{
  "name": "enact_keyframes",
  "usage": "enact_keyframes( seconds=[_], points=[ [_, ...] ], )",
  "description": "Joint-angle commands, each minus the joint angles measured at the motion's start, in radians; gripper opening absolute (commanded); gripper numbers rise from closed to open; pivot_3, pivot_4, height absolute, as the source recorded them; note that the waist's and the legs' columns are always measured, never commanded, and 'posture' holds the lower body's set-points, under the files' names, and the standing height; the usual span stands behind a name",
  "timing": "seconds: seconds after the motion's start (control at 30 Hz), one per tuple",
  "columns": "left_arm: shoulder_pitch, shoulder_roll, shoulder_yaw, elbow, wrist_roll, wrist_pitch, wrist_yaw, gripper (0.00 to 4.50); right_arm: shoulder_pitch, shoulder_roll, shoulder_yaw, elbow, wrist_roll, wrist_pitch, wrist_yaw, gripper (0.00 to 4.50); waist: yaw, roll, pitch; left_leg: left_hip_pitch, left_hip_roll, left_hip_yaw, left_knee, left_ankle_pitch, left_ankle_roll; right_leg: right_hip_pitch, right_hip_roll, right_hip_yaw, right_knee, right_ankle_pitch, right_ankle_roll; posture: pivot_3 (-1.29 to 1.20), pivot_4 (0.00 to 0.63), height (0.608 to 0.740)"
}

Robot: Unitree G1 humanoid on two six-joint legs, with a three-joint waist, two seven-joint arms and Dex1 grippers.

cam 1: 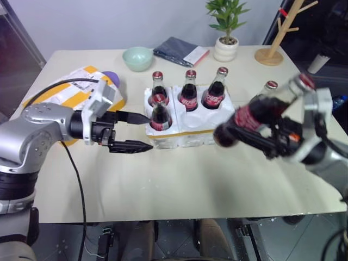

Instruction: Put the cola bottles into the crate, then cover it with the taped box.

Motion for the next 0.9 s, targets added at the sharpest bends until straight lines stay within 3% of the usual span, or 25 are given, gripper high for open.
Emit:
enact_keyframes(
  seconds=[0.03,0.27,0.5,0.67,0.77,0.8,0.9],
  points=[
    [0.035,0.019,0.102,-0.068,-0.043,0.016,0.063,4.50,-0.224,0.041,0.176,0.172,-0.183,-0.031,-0.036,2.84,0.000,0.000,0.000,0.000,0.000,0.000,0.000,0.000,0.000,0.000,0.000,0.000,0.000,0.000,0.001,0.00,0.150,0.739],
    [0.126,0.026,0.178,-0.153,-0.081,0.029,0.151,4.50,-0.426,0.144,0.351,0.447,-0.384,-0.092,0.064,2.84,0.006,-0.001,0.000,-0.003,-0.001,0.000,-0.001,0.000,0.000,-0.003,0.000,0.000,0.000,0.002,0.003,0.00,0.150,0.739],
    [0.169,0.031,0.207,-0.194,-0.109,0.029,0.199,4.50,-0.442,0.199,0.440,0.516,-0.474,-0.103,0.192,2.84,0.000,0.000,0.000,-0.003,-0.001,0.000,-0.002,0.000,0.000,-0.004,0.000,0.000,0.000,0.002,0.003,0.00,0.150,0.739],
    [0.164,0.026,0.194,-0.188,-0.106,0.019,0.207,4.50,-0.457,0.258,0.486,0.616,-0.580,-0.137,0.193,2.84,-0.001,0.000,0.000,-0.002,-0.001,0.000,-0.001,0.000,0.000,-0.004,0.000,0.000,0.001,0.003,0.003,0.00,0.150,0.739],
    [0.140,0.023,0.170,-0.170,-0.096,0.008,0.201,4.50,-0.461,0.266,0.510,0.647,-0.654,-0.162,0.188,4.19,-0.004,-0.001,0.000,-0.001,-0.001,0.000,-0.001,0.000,0.000,-0.003,0.000,0.000,0.002,0.003,0.003,0.00,0.150,0.739],
    [0.131,0.021,0.162,-0.164,-0.093,0.005,0.199,4.50,-0.459,0.268,0.503,0.643,-0.660,-0.160,0.186,4.40,-0.003,-0.001,0.000,-0.001,-0.001,0.000,-0.001,0.000,0.000,-0.003,0.000,0.000,0.003,0.003,0.002,0.00,0.150,0.739],
    [0.107,0.020,0.140,-0.144,-0.085,-0.004,0.188,4.50,-0.433,0.241,0.443,0.555,-0.634,-0.121,0.171,4.40,-0.002,-0.001,0.000,0.000,-0.001,0.000,0.000,0.000,-0.001,-0.003,0.000,0.000,0.004,0.003,0.002,0.00,0.150,0.739]
  ],
)
